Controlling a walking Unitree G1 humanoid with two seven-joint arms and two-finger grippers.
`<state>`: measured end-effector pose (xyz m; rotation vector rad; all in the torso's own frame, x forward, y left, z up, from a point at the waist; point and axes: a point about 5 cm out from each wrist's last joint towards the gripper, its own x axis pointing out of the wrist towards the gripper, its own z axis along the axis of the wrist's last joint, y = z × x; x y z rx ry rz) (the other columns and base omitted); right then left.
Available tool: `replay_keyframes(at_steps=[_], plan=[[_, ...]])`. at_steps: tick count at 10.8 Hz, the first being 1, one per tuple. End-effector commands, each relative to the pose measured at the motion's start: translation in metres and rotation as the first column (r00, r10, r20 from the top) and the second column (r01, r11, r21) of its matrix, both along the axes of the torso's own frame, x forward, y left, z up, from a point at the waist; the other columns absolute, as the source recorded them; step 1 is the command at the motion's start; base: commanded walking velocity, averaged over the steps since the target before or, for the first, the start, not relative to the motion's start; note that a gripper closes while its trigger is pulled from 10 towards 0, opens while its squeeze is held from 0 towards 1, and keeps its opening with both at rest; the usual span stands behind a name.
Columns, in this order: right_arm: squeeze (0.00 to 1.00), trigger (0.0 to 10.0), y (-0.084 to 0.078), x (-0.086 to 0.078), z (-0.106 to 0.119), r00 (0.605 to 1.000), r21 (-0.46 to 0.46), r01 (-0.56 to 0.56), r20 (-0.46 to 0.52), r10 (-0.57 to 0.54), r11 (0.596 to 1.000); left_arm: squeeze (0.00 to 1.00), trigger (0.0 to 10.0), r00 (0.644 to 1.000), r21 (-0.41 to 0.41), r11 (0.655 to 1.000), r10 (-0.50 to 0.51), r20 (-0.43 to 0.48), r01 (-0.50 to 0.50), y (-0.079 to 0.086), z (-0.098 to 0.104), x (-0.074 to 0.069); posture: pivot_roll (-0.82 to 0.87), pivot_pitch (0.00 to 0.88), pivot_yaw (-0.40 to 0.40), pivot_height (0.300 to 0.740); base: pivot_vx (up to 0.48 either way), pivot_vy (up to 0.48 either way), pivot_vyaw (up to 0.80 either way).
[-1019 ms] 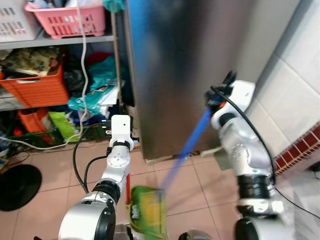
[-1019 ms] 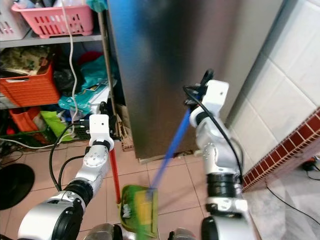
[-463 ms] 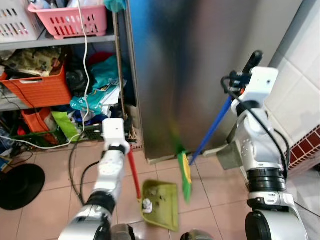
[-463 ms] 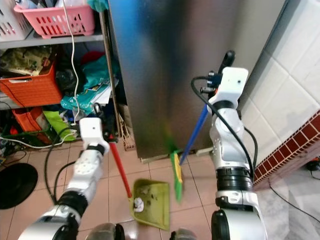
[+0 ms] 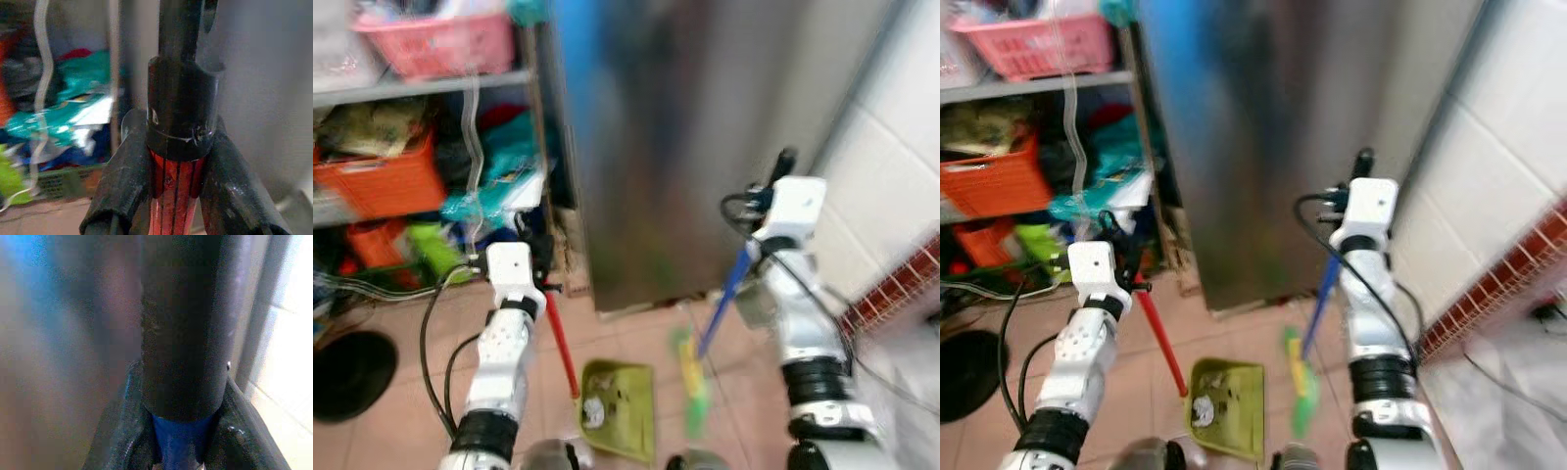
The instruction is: Sweep floor
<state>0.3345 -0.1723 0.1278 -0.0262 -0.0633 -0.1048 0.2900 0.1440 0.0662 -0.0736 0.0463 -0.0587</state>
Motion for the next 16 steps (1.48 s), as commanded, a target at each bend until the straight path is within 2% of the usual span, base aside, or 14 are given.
replay_keyframes(at_steps=[1, 3, 5, 7, 11, 16], plan=[[0.0, 10.0, -0.001, 0.002, 0.004, 1.0, -0.024, 0.008, 0.027, -0.008, 1.0, 0.0, 10.0, 0.999, -0.029, 0.999, -0.02, 0.043, 0.021, -0.003, 0.015, 0.003, -0.06, 0.0, 0.031, 0.74, 0.0, 0.0, -0.8], [0.0, 10.0, -0.003, 0.005, 0.003, 1.0, -0.025, 0.004, 0.021, -0.003, 1.0, 0.0, 10.0, 0.998, -0.053, 0.998, -0.041, 0.042, 0.043, -0.008, 0.022, 0.004, -0.07, 0.0, 0.028, 0.74, 0.0, 0.0, -0.63], [0.0, 10.0, -0.009, 0.004, -0.001, 1.0, -0.023, 0.015, 0.005, -0.015, 1.0, 0.0, 10.0, 0.999, -0.068, 0.997, -0.046, 0.027, 0.048, -0.011, 0.023, 0.003, -0.07, 0.0, 0.028, 0.74, 0.0, 0.0, 0.0], [0.0, 10.0, -0.009, 0.003, -0.004, 1.0, -0.023, 0.017, 0.004, -0.017, 1.0, 0.0, 10.0, 0.999, -0.083, 0.995, -0.051, 0.008, 0.052, -0.013, 0.024, 0.002, -0.08, 0.0, 0.027, 0.74, 0.0, 0.255, 0.0], [0.0, 10.0, -0.009, 0.003, -0.006, 1.0, -0.031, 0.013, -0.001, -0.013, 0.999, 0.0, 10.0, 0.999, -0.091, 0.995, -0.05, -0.008, 0.049, -0.014, 0.025, 0.002, -0.08, 0.0, 0.026, 0.74, 0.0, 0.263, -0.46], [0.0, 10.0, -0.01, 0.002, -0.01, 1.0, -0.032, 0.011, -0.02, -0.012, 0.999, 0.0, 10.0, 0.999, -0.093, 0.995, -0.048, -0.024, 0.046, -0.014, 0.025, 0.003, -0.08, 0.0, 0.028, 0.74, 0.0, 0.4, -0.8]])
